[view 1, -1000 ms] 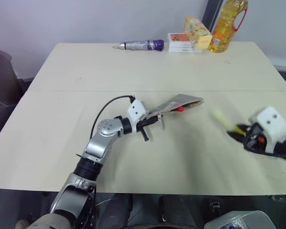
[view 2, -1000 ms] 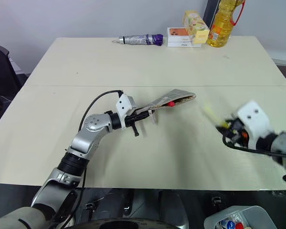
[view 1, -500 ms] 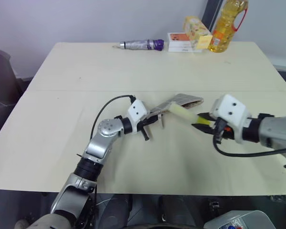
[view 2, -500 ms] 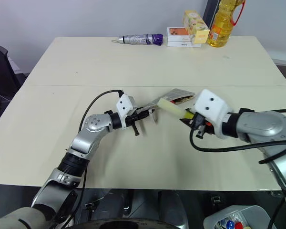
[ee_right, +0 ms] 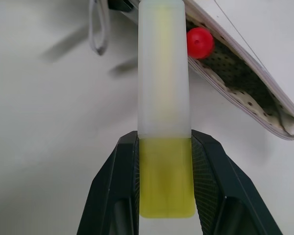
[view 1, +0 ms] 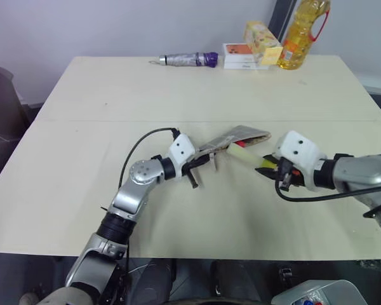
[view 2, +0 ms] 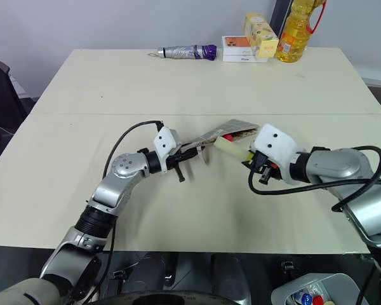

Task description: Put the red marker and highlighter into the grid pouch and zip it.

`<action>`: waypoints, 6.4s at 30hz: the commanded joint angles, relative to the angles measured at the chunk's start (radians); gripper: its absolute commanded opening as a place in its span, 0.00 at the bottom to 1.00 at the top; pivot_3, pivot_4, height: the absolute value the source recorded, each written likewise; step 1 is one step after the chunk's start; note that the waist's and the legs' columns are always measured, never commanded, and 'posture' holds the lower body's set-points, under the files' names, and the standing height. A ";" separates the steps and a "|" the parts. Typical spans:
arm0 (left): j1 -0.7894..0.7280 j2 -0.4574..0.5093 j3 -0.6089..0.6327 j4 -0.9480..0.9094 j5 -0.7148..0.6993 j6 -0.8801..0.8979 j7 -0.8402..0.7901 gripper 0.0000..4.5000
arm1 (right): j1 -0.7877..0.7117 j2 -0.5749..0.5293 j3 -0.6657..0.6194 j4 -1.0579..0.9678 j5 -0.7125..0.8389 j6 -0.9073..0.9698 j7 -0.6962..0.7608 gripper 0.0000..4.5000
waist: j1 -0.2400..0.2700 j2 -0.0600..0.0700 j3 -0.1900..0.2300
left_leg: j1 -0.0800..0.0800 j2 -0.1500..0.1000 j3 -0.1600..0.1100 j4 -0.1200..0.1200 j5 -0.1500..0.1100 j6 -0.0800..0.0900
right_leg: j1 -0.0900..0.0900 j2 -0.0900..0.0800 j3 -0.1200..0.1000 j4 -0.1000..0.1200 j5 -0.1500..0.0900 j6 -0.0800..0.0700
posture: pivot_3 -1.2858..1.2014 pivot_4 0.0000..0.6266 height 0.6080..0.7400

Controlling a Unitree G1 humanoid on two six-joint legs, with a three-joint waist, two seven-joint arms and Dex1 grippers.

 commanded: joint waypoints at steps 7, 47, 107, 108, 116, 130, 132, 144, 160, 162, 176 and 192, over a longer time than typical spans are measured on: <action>-0.001 0.025 -0.018 -0.046 0.020 -0.050 -0.023 0.00 | 0.009 -0.106 0.027 0.057 -0.114 -0.078 0.023 0.19 | -0.002 0.000 0.000 | 0.000 0.000 0.000 0.000 0.000 0.000 | 0.000 0.000 0.000 0.000 0.000 0.000 | 0.52 0.24 1.00; -0.018 -0.017 0.008 -0.094 -0.022 0.060 -0.007 0.00 | -0.184 0.027 -0.141 0.004 -0.003 0.074 0.156 0.86 | 0.001 0.000 0.000 | -0.002 0.000 -0.001 0.000 0.000 0.000 | -0.002 0.000 0.000 0.000 0.000 0.000 | 0.52 0.24 1.00; -0.074 -0.169 0.154 -0.130 -0.236 0.305 0.168 0.00 | -0.229 0.553 0.040 0.096 0.086 0.073 -0.333 0.12 | -0.002 0.000 0.000 | -0.003 0.000 -0.001 0.000 0.000 0.000 | -0.003 0.000 0.000 0.000 0.000 0.000 | 0.52 0.24 1.00; -0.072 -0.168 0.153 -0.132 -0.235 0.304 0.169 0.00 | -0.231 0.551 0.040 0.098 0.084 0.072 -0.334 0.02 | -0.002 0.000 0.000 | -0.003 0.000 -0.001 0.000 0.000 0.000 | -0.003 0.000 0.000 0.000 0.000 0.000 | 0.52 0.24 1.00; -0.042 -0.074 0.124 -0.106 -0.158 0.219 0.131 0.00 | -0.274 0.367 -0.051 0.125 0.039 0.042 -0.289 0.02 | -0.002 0.000 0.000 | -0.003 0.000 0.000 0.000 0.000 0.000 | -0.004 0.000 0.000 0.000 0.000 0.000 | 0.52 0.24 1.00; 0.015 0.012 0.113 -0.107 -0.142 0.173 0.071 0.00 | -0.231 0.155 -0.155 0.280 -0.047 -0.076 -0.222 0.02 | -0.008 0.001 0.000 | -0.002 0.001 0.001 -0.001 0.000 0.000 | -0.004 0.001 0.002 0.001 0.000 0.000 | 0.52 0.24 1.00; 0.017 0.012 0.115 -0.112 -0.146 0.180 0.072 0.00 | -0.227 0.175 -0.155 0.243 0.009 -0.052 -0.184 0.02 | -0.007 0.001 0.000 | -0.002 0.001 0.001 -0.001 0.000 0.000 | -0.003 0.001 0.002 0.001 0.000 0.000 | 0.52 0.24 1.00; 0.018 -0.002 0.115 -0.151 -0.191 0.218 0.067 0.00 | -0.214 0.419 -0.076 0.161 0.107 0.048 -0.269 0.77 | -0.004 0.001 0.000 | -0.002 0.000 0.000 -0.001 0.000 0.000 | -0.003 0.000 0.002 0.001 0.000 0.000 | 0.52 0.24 1.00; 0.038 0.008 0.103 -0.182 -0.187 0.215 0.058 0.00 | -0.242 0.534 -0.064 0.241 0.101 0.061 -0.355 0.00 | -0.005 0.001 0.000 | -0.002 0.000 0.000 -0.001 0.000 0.000 | -0.003 0.001 0.002 0.001 0.000 0.000 | 0.52 0.24 1.00; 0.044 0.023 0.090 -0.172 -0.154 0.183 0.054 0.00 | -0.249 0.509 -0.071 0.237 0.097 0.068 -0.355 0.00 | -0.005 0.001 0.000 | -0.002 0.000 0.000 -0.001 0.000 0.000 | -0.004 0.001 0.002 0.001 0.000 0.000 | 0.52 0.24 1.00; 0.085 0.123 0.030 -0.081 -0.035 0.015 -0.001 0.00 | -0.310 0.251 -0.112 0.299 0.021 0.035 -0.323 0.00 | -0.008 0.001 0.000 | -0.002 0.001 0.000 -0.002 0.000 0.000 | -0.004 0.000 0.002 0.000 0.000 0.000 | 0.52 0.24 1.00; 0.111 0.182 0.022 -0.082 -0.023 0.012 -0.020 0.00 | -0.283 0.234 -0.123 0.296 0.011 -0.002 -0.285 0.00 | -0.006 0.001 0.000 | -0.002 0.001 0.000 -0.002 0.000 0.000 | -0.004 0.000 0.003 0.000 0.000 0.000 | 0.52 0.24 1.00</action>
